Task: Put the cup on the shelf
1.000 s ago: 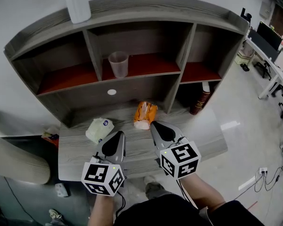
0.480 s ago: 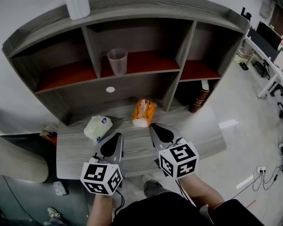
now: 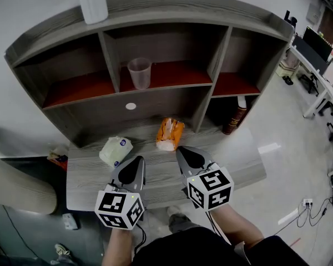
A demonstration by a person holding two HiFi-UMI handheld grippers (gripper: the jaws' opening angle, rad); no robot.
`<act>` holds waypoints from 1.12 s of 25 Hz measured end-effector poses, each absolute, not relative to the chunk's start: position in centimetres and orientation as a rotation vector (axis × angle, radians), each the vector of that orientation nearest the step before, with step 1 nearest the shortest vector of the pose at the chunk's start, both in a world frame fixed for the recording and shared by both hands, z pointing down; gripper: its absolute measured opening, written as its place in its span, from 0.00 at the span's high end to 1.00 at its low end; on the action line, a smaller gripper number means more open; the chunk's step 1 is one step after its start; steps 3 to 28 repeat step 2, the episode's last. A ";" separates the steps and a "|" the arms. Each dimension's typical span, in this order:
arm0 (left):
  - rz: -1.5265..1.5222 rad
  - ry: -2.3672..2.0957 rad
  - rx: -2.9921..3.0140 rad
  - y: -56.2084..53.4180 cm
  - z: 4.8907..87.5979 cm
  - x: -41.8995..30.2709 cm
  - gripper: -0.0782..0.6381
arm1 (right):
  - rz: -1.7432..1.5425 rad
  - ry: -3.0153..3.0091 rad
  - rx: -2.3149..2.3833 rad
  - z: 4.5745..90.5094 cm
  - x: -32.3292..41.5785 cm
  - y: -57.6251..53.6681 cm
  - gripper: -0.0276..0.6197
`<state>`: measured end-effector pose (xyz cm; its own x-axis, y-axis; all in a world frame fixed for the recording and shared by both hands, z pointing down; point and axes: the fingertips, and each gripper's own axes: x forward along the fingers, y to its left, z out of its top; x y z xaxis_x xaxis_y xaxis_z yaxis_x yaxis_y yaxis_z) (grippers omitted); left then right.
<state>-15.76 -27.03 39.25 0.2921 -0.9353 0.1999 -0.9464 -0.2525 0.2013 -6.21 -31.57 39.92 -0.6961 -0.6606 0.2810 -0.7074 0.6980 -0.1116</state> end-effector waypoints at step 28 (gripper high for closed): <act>0.061 -1.712 2.281 -26.9 39.3 -15.6 0.90 | 0.313 -2.685 1.094 40.0 -6.1 -31.4 0.96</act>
